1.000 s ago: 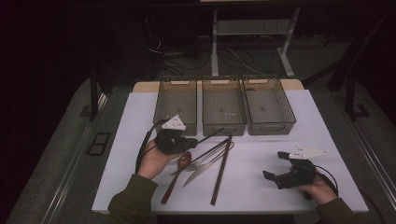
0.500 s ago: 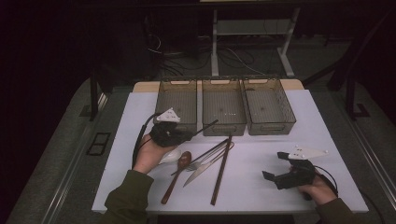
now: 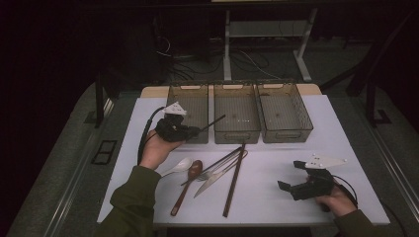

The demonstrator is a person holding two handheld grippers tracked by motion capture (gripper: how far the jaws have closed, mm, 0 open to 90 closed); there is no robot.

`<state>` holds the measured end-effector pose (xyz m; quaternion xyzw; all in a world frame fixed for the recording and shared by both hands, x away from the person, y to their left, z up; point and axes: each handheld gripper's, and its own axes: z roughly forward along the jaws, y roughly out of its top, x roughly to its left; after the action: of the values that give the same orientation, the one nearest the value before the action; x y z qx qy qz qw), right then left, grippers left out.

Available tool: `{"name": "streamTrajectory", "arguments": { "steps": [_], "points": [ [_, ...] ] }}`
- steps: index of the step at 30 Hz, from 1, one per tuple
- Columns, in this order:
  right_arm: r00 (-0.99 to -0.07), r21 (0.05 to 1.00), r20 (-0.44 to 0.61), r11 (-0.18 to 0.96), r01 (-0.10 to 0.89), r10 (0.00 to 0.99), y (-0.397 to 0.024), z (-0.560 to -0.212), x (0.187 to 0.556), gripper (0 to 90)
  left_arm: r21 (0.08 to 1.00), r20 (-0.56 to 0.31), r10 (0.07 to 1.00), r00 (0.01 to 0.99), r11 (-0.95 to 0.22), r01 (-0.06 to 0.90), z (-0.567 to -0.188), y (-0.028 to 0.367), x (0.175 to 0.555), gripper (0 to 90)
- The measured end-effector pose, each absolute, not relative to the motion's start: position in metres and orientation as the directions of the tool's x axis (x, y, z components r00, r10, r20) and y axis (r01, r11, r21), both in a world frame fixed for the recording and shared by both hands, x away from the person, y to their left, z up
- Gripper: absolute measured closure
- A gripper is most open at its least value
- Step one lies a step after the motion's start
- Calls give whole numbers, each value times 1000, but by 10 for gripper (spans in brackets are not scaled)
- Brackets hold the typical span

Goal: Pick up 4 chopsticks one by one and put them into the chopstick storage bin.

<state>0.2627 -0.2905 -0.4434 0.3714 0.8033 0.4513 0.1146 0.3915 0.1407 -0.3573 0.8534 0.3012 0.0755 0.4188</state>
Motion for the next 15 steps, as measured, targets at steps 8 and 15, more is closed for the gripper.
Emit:
{"name": "streamTrajectory", "arguments": {
  "steps": [8, 15],
  "points": [
    [-697, 811, 151, 316, 493, 701, -291, -443, 263, 4, 755, -111, 602, 791, -467, 461, -350, 143, 407, 850],
    [-697, 812, 150, 315, 492, 701, -291, -443, 263, 4, 747, -100, 628, 772, -465, 475, -344, 145, 421, 850]
  ]
}}
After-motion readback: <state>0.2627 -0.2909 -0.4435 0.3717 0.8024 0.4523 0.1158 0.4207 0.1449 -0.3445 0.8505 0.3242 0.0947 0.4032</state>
